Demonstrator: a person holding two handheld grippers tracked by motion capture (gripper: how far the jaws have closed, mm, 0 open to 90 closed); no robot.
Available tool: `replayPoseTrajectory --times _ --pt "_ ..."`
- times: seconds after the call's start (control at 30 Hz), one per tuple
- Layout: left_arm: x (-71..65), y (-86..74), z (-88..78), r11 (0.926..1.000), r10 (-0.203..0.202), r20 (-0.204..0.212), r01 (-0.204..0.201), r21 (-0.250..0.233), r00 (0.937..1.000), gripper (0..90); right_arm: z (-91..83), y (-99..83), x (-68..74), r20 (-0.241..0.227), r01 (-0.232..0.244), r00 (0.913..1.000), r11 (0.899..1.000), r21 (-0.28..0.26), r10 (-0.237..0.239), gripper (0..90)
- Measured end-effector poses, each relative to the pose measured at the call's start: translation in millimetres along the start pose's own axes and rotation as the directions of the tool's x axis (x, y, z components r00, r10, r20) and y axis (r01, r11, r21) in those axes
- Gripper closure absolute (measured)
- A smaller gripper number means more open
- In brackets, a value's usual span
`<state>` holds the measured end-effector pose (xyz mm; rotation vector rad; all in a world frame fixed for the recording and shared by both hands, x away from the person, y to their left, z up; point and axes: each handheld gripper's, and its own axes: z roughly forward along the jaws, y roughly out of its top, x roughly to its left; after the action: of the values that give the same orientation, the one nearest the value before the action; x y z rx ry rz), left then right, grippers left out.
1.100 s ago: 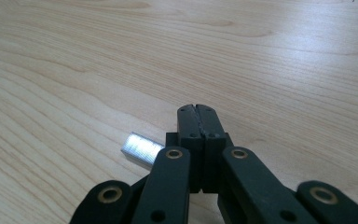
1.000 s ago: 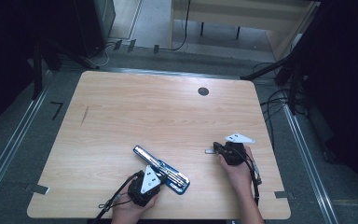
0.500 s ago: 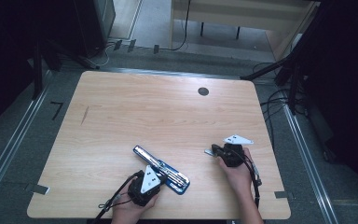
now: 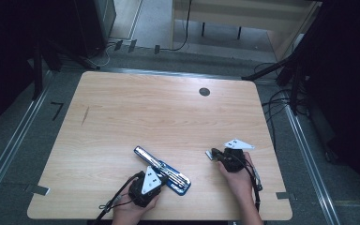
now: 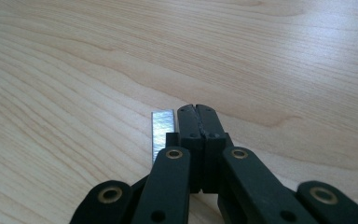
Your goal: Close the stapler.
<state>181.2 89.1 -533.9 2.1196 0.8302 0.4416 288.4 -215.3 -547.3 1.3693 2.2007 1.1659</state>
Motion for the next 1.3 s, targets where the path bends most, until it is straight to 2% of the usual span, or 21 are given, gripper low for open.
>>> replayPoseTrajectory --times 0.17,0.37,0.4,0.47,0.53,0.73,0.97,1.3 --pt "0.0 0.0 0.0 1.0000 0.000 0.000 0.000 0.000 1.0000 90.0 -2.9 -1.3 3.1 0.007 0.014 0.9999 1.000 0.000 -0.014 90.0" --pt "-0.1 -0.1 0.1 1.0000 0.001 -0.001 -0.001 -0.002 1.0000 90.0 -13.8 1.5 5.4 -0.002 -0.023 0.9997 0.999 -0.040 0.023 90.0" --pt "0.0 0.0 0.0 1.0000 0.000 0.000 0.000 -0.001 1.0000 90.0 -16.6 2.6 8.1 -0.023 -0.027 0.9994 0.999 -0.037 0.026 83.4" --pt "-0.1 0.0 0.0 1.0000 0.000 0.000 0.000 -0.001 1.0000 90.0 -17.2 2.9 9.5 -0.035 -0.022 0.9992 0.999 -0.031 0.021 81.3" --pt "-0.1 -0.1 0.1 1.0000 0.001 -0.001 -0.001 -0.002 1.0000 90.0 -18.3 2.4 15.6 -0.024 0.007 0.9997 1.000 -0.021 -0.007 78.4" --pt "-0.1 -0.1 0.1 1.0000 0.002 -0.001 -0.002 -0.002 1.0000 90.0 -18.2 1.0 20.7 -0.001 0.020 0.9998 1.000 -0.015 -0.020 76.4" --pt "0.0 0.0 0.0 1.0000 0.000 0.000 0.000 0.000 1.0000 90.0 -16.1 -2.7 23.3 0.002 0.018 0.9998 1.000 -0.015 -0.018 73.9" --pt "-0.1 0.0 0.0 1.0000 0.003 0.001 -0.003 -0.002 1.0000 90.0 -10.5 -6.5 21.8 0.037 0.000 0.9993 1.000 -0.002 0.000 71.9"
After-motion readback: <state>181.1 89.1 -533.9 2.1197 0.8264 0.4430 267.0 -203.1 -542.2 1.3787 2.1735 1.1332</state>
